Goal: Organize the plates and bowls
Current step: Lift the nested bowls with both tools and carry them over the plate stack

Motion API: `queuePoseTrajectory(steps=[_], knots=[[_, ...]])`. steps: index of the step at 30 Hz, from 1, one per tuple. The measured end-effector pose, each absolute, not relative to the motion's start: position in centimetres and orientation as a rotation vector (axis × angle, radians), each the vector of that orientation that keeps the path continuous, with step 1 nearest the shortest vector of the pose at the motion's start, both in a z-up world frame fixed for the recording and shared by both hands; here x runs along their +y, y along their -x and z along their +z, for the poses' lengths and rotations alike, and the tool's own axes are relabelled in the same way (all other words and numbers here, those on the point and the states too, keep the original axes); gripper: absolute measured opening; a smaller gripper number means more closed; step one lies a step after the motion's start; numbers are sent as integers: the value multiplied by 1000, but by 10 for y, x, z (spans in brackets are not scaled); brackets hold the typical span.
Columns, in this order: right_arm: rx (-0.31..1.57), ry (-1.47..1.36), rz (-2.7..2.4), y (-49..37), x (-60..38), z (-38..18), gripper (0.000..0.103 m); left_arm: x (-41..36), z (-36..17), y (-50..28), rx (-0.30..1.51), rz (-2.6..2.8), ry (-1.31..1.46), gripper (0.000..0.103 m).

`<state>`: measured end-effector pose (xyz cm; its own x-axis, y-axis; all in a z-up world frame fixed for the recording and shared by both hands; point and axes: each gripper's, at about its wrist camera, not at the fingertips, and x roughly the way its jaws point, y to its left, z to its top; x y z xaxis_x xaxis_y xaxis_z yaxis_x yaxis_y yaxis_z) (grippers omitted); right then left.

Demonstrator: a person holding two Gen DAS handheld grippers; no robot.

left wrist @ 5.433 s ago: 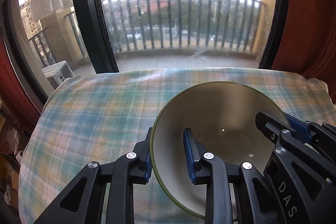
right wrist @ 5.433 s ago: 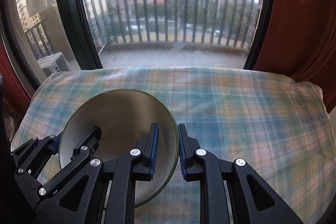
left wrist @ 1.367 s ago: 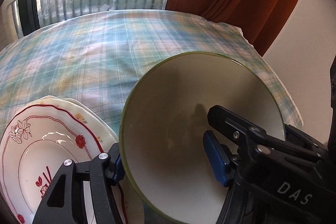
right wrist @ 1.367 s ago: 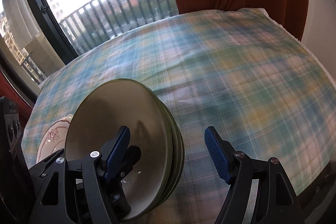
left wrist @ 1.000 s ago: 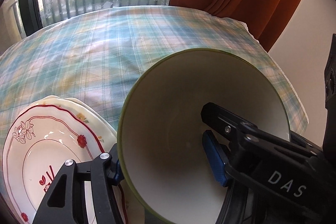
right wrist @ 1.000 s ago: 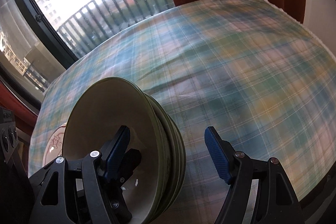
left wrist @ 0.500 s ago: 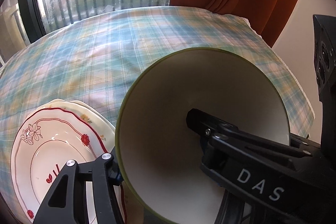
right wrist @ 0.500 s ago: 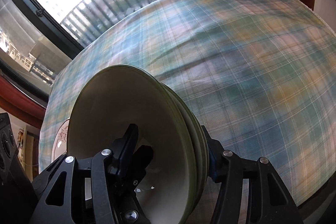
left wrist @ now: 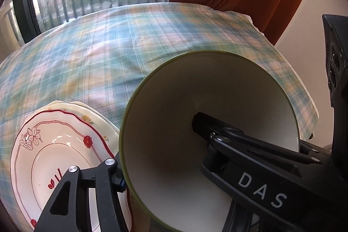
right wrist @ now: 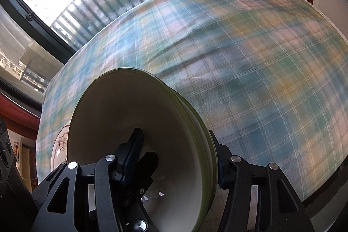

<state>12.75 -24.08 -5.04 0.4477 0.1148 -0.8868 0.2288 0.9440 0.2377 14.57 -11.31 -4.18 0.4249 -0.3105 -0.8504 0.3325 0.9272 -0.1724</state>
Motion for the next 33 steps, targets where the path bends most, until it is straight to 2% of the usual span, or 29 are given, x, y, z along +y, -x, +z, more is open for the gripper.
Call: queuePoseTrajectory(steps=[18, 33], knots=[[1015, -287, -49, -110, -192, 0, 60, -75, -1, -125, 943, -397, 17, 61], [1025, -230, -4, -120, -129, 1, 60, -14, 1, -126, 924, -355, 89, 61]])
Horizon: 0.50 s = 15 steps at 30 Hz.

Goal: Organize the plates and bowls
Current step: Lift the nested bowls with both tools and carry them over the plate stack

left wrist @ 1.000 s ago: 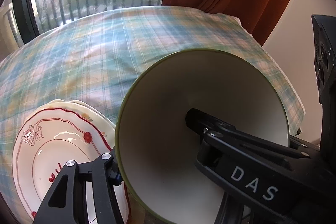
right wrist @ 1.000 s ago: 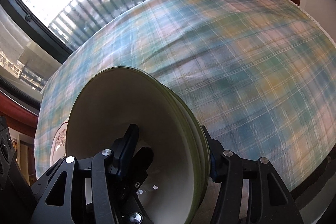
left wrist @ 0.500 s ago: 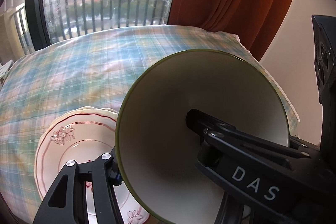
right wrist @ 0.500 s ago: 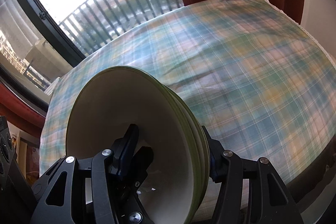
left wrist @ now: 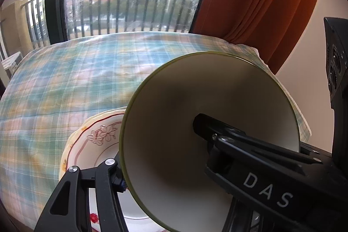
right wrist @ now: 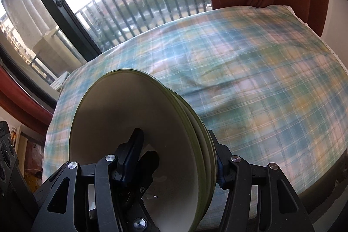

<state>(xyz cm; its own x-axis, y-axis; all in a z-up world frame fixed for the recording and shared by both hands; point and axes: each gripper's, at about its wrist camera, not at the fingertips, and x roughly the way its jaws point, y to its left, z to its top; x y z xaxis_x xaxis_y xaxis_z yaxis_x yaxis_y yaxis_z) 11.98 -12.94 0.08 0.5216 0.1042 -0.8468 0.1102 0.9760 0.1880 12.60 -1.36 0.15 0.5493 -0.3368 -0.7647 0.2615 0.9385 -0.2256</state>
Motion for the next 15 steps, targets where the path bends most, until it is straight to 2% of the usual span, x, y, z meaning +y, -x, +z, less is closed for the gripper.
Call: queuePoseTrajectory(steps=[15], knots=[[1093, -185, 42, -133, -74, -20, 60, 41, -12, -125, 961, -291, 155, 61]])
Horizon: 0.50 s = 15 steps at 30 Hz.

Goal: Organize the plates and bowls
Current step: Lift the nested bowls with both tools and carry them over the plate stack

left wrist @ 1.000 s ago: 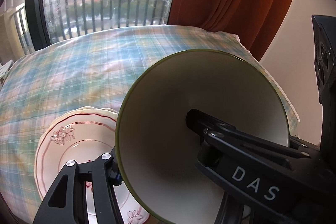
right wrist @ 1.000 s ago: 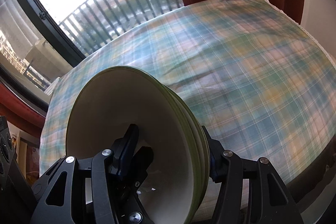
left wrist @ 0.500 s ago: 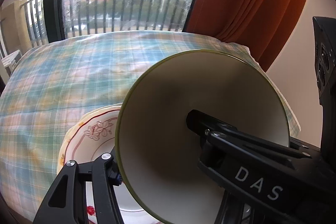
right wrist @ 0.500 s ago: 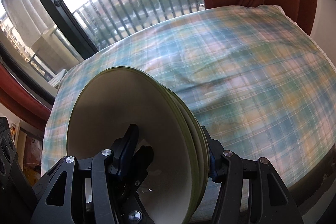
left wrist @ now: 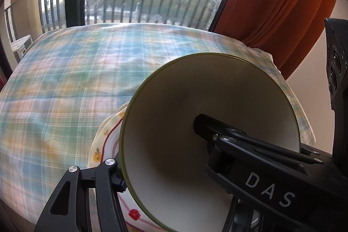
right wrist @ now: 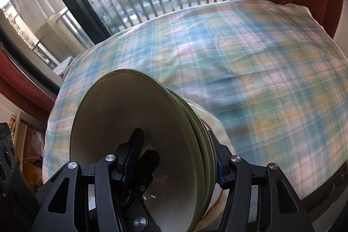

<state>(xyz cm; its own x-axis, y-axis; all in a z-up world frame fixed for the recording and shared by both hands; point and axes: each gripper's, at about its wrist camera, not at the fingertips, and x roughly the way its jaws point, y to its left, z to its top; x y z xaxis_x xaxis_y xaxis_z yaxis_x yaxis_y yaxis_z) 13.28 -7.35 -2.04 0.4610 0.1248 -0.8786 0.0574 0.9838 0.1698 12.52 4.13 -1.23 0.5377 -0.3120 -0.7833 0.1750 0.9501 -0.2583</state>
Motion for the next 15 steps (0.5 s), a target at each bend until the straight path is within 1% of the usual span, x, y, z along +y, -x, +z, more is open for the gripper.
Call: queuePoseTrajectory(steps=[15], knots=[[1134, -160, 72, -125, -53, -33, 60, 60, -20, -109, 982, -251, 193, 61]])
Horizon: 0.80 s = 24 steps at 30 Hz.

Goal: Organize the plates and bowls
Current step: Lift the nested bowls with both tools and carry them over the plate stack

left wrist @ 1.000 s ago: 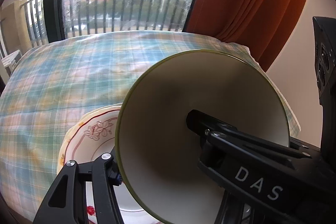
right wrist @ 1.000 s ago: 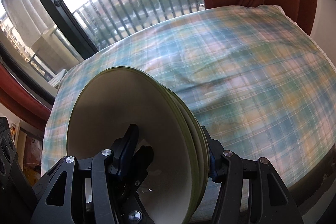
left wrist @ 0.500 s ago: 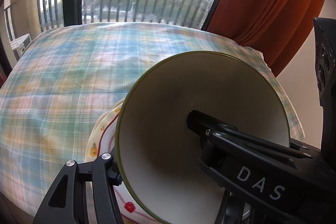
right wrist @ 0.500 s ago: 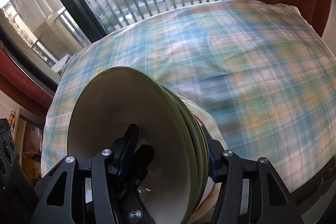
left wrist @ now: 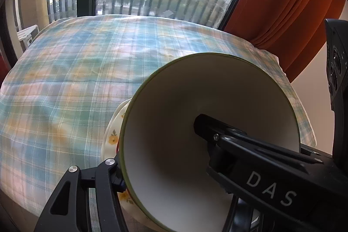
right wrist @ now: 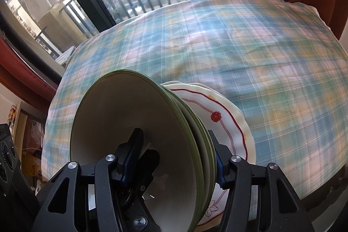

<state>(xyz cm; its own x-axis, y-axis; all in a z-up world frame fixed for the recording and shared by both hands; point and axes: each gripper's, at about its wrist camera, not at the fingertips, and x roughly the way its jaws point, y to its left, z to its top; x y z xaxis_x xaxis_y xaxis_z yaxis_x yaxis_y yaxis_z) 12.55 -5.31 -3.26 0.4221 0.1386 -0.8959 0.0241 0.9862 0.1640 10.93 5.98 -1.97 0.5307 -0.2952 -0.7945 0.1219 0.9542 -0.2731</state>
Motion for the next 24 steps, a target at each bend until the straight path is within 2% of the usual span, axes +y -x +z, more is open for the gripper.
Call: queuePoseTrajectory(steps=[16, 24], knots=[[1128, -187, 94, -115, -56, -36, 60, 57, -21, -97, 960, -209, 180, 60], [1093, -180, 119, -127, -61, -35, 66, 52, -25, -115, 927, -233, 167, 64]])
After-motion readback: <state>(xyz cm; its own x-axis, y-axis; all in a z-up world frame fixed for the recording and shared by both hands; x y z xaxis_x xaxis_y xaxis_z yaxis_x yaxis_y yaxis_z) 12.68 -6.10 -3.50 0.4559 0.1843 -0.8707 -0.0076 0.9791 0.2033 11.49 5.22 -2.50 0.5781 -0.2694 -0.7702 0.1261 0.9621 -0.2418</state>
